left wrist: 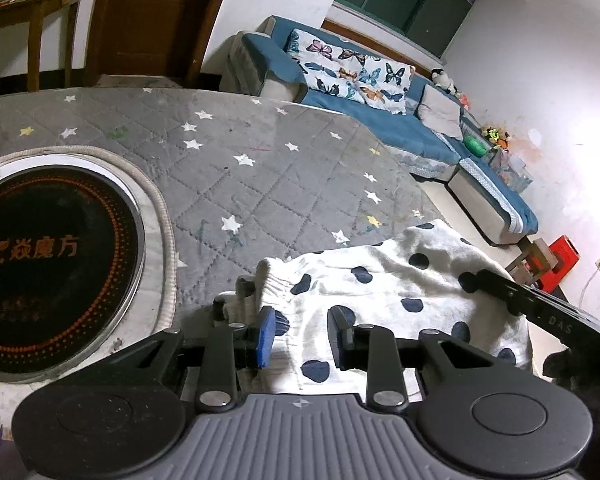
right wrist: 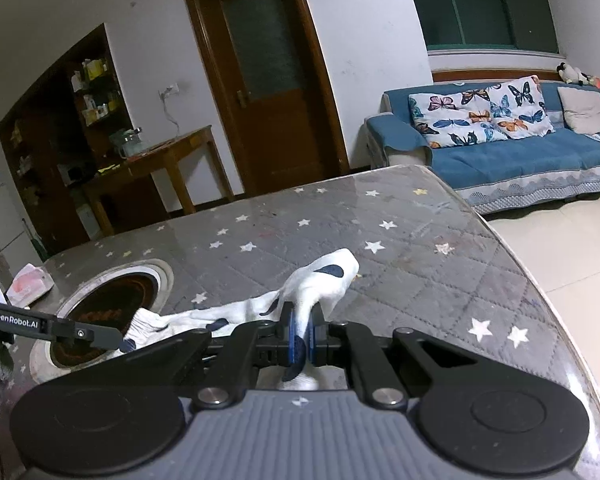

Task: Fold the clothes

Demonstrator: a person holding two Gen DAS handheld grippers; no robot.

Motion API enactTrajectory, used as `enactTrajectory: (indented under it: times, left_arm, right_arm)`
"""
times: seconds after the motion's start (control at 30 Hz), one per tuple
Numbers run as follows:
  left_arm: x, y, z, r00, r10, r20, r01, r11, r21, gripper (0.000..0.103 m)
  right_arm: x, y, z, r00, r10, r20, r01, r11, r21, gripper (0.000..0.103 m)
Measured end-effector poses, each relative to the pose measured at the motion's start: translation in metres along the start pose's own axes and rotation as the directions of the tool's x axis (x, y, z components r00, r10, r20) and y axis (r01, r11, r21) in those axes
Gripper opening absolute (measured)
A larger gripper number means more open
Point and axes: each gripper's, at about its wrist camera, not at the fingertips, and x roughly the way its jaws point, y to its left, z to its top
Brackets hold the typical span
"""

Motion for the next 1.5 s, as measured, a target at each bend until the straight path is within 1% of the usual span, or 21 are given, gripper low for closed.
enactTrajectory:
  times: [0.1,0.13,0.17,0.27,0.3,0.4,0.5,0.6,0.7,0.73,0.77,0.8,0.83,0.87,0.9,0.97,1.03,1.13,1.5]
  left_arm:
    - [0.005,0.0,0.0,1.0,0.012,-0.011,-0.012,1.0,0.005,0.036]
    - [0.007,0.0,0.0,1.0,0.025,-0.008,-0.025,1.0,0.008,0.043]
    - [0.008,0.001,0.0,0.999,0.039,-0.004,-0.039,0.999,0.012,0.048]
    - [0.013,0.005,0.0,0.997,0.074,0.001,-0.074,0.997,0.003,0.056]
    - [0.015,0.008,0.0,0.996,0.085,0.001,-0.085,0.996,-0.004,0.057]
    - [0.022,0.015,-0.001,0.996,0.088,-0.021,-0.088,0.996,-0.034,0.067]
    - [0.031,0.02,-0.003,0.995,0.085,-0.043,-0.087,0.994,-0.058,0.071]
    - [0.041,0.024,-0.005,0.994,0.083,-0.071,-0.089,0.992,-0.09,0.071]
    - [0.047,0.024,-0.006,0.995,0.069,-0.076,-0.076,0.992,-0.102,0.07]
    - [0.048,0.024,-0.006,0.995,0.061,-0.077,-0.069,0.992,-0.104,0.066]
    - [0.049,0.024,-0.005,0.996,0.053,-0.077,-0.061,0.992,-0.107,0.059]
    - [0.05,0.023,-0.005,0.996,0.053,-0.077,-0.062,0.992,-0.111,0.057]
    - [0.051,0.023,-0.005,0.996,0.05,-0.078,-0.059,0.992,-0.113,0.047]
    - [0.051,0.023,-0.005,0.996,0.046,-0.078,-0.055,0.992,-0.115,0.042]
    - [0.05,0.02,-0.004,0.996,0.047,-0.071,-0.055,0.992,-0.11,0.039]
    - [0.047,0.016,-0.003,0.997,0.051,-0.055,-0.056,0.994,-0.098,0.031]
    - [0.044,0.011,-0.002,0.998,0.055,-0.039,-0.058,0.995,-0.082,0.026]
    - [0.04,0.002,0.002,0.998,0.058,-0.019,-0.059,0.996,-0.061,0.022]
    - [0.037,-0.02,0.021,0.999,0.049,0.019,-0.048,0.999,-0.025,0.02]
  right_arm:
    - [0.001,-0.003,-0.003,1.0,-0.005,-0.003,0.006,1.0,0.005,0.005]
    - [0.001,-0.005,-0.004,1.0,-0.007,-0.004,0.007,1.0,0.007,0.005]
    - [0.001,-0.005,-0.004,1.0,-0.01,-0.002,0.01,1.0,0.005,0.005]
    - [0.002,-0.008,-0.006,1.0,-0.013,-0.002,0.013,1.0,0.003,0.005]
    - [0.003,-0.009,-0.006,1.0,-0.013,-0.005,0.013,1.0,0.004,0.005]
    - [0.005,-0.012,-0.008,1.0,-0.013,-0.017,0.013,1.0,0.007,0.005]
    - [0.008,-0.014,-0.011,1.0,-0.014,-0.027,0.015,1.0,0.013,0.005]
    - [0.01,-0.015,-0.012,0.999,-0.015,-0.033,0.016,1.0,0.018,0.005]
    - [0.012,-0.017,-0.014,0.999,-0.017,-0.041,0.018,1.0,0.02,0.005]
    - [0.013,-0.017,-0.015,0.999,-0.018,-0.044,0.019,1.0,0.021,0.005]
    - [0.013,-0.018,-0.015,0.999,-0.018,-0.043,0.019,1.0,0.021,0.005]
    - [0.013,-0.017,-0.015,0.999,-0.019,-0.042,0.02,1.0,0.022,0.005]
    - [0.013,-0.017,-0.015,0.999,-0.02,-0.04,0.021,1.0,0.022,0.005]
    - [0.013,-0.017,-0.015,0.999,-0.02,-0.039,0.021,1.0,0.023,0.005]
    - [0.013,-0.017,-0.015,0.999,-0.021,-0.038,0.022,0.999,0.023,0.005]
    - [0.011,-0.015,-0.013,0.999,-0.023,-0.03,0.024,1.0,0.019,0.005]
    - [0.008,-0.014,-0.011,0.999,-0.024,-0.021,0.025,1.0,0.014,0.005]
    - [0.004,-0.012,-0.006,1.0,-0.027,-0.004,0.027,1.0,0.003,0.005]
    - [-0.006,-0.012,0.015,0.998,-0.046,0.045,0.048,0.999,-0.024,0.005]
